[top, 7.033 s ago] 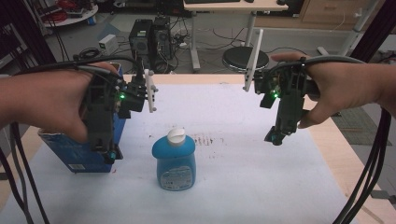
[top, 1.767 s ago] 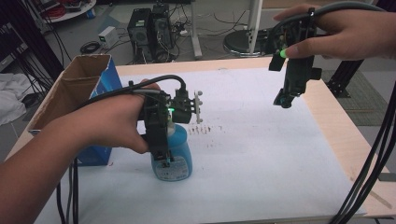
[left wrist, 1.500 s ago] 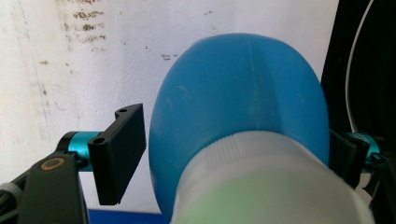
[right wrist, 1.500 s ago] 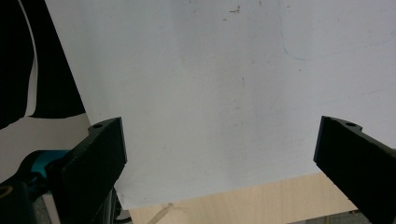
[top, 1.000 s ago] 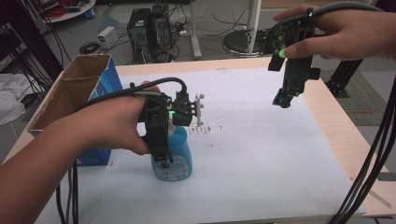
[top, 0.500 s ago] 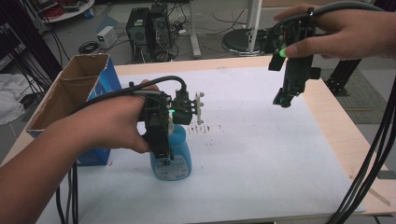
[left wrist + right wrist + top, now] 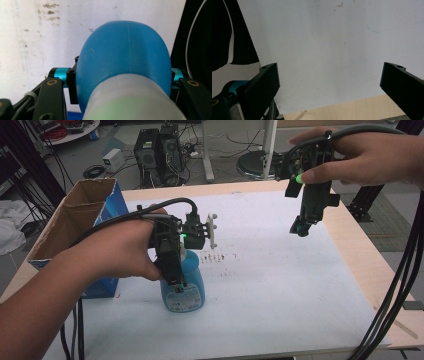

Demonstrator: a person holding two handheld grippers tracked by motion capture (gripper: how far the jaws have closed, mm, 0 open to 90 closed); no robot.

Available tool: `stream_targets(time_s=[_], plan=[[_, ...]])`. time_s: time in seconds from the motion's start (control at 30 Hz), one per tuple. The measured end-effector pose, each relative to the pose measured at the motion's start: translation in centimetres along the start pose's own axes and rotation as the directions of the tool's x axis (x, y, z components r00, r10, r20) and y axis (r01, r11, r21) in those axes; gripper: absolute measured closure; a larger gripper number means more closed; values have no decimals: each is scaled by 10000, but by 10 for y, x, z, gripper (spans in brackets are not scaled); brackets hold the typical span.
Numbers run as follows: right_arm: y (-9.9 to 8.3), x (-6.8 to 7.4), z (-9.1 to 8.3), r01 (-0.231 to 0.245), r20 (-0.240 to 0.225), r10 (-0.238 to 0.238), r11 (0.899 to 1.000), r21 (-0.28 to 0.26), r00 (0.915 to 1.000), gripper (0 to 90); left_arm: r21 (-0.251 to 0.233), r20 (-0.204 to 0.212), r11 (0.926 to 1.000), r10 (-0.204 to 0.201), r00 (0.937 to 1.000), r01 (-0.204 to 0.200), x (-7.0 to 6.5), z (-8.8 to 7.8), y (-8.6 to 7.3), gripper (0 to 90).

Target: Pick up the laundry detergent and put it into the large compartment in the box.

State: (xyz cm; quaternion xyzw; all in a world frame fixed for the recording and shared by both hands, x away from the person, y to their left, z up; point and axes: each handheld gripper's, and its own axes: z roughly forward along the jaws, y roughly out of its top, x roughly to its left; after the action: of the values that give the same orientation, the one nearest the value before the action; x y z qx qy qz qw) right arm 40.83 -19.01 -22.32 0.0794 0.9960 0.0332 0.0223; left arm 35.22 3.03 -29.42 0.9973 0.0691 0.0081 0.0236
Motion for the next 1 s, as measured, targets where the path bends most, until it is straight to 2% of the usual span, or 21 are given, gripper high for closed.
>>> stream_targets(time_s=[0.23, 0.3, 0.33, 0.47, 0.6, 0.73, 0.87, 0.9, 0.97, 1.0], plan=[[-2, 2, -1, -46, 13, 46, 10000, 32, 10000, 15, -138, 145, 9988, -458, 9988, 460, 3, -25, -8, 389], [-2, 2, -1, -98, 33, 98, 9999, 44, 9999, 15, -125, 90, 9988, -482, 9988, 483, 3, -30, -9, 389], [-1, 3, -1, -82, 35, 82, 10000, 47, 10000, 15, -149, 70, 9975, -688, 9976, 689, 5, -43, -12, 389], [-1, 6, -2, -38, 35, 38, 10000, 36, 10000, 15, 22, 41, 9935, -1135, 9935, 1135, 9, -68, -17, 389], [-1, 7, -3, -68, 38, 68, 10000, 36, 10000, 15, 73, 38, 9851, -1719, 9851, 1719, 13, -94, -23, 389], [0, 8, -4, -105, 49, 105, 9999, 49, 9999, 15, 111, -41, 9795, -2013, 9795, 2013, 17, -121, -28, 389], [2, 8, -3, -49, 64, 49, 10000, 55, 10000, 15, 10, 111, 9688, -2480, 9687, 2480, 24, -146, -37, 389], [2, 8, -3, 10, 48, -10, 10000, 47, 10000, 15, -8, 148, 9645, -2641, 9644, 2642, 25, -152, -40, 389], [3, 9, -4, 7, 58, -7, 10000, 63, 10000, 15, -132, 251, 9539, -2996, 9537, 3000, 28, -164, -48, 388], [4, 9, -4, -22, 72, 21, 10000, 62, 10000, 15, -221, 305, 9448, -3263, 9448, 3270, 30, -170, -52, 388]])
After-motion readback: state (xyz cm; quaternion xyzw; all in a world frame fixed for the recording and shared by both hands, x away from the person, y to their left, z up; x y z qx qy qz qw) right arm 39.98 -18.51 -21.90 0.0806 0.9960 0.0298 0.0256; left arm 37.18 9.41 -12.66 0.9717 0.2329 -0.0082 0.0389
